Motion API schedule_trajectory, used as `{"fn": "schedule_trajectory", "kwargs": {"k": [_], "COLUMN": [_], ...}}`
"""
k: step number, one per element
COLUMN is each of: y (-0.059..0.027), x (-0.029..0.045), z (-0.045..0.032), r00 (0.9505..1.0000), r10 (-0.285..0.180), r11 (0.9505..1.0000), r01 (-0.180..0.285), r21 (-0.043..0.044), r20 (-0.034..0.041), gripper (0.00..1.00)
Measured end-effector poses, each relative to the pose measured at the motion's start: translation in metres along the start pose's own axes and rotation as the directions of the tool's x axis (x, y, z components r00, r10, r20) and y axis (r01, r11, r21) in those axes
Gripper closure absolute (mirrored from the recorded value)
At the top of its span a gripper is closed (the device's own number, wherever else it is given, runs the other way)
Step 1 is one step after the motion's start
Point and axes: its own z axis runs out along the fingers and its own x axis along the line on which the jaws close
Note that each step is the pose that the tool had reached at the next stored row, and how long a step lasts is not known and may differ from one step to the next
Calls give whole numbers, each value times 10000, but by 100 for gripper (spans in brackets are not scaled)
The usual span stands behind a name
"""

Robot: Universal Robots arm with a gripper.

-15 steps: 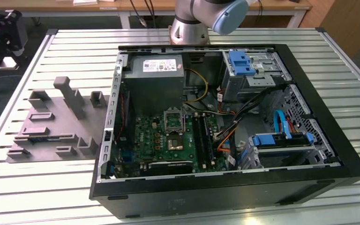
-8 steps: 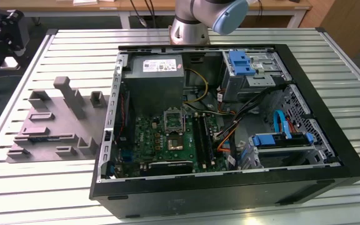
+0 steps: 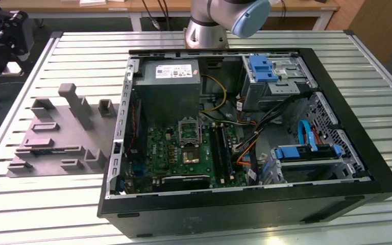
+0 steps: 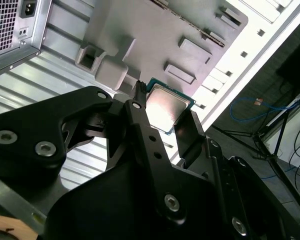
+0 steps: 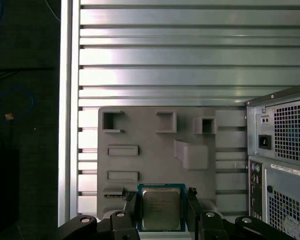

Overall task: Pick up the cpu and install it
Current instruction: 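Pick up the cpu and move it towards the insertion slot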

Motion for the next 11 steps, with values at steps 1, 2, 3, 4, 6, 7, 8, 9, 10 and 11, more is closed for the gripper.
{"fn": "schedule_trajectory", "kwargs": {"k": [1,2,3,4,6,7,8,9,10,11], "y": [0,0,0,0,1,1,1,1,1,1], "x": [-4,-8,-11,-15,-23,-27,-31,-35,-39,-43], "z": [0,0,0,1,0,1,0,0,1,1], "r00": [10000,10000,10000,10000,10000,10000,10000,10000,10000,10000], "r10": [0,0,0,0,0,0,0,0,0,0], "r11": [10000,10000,10000,10000,10000,10000,10000,10000,10000,10000], "r01": [0,0,0,0,0,0,0,0,0,0], "r21": [0,0,0,-1,0,0,0,0,0,-1], "r20": [0,0,1,1,0,1,0,0,0,0], "gripper": [53,53,53,53,53,53,53,53,53,53]}}
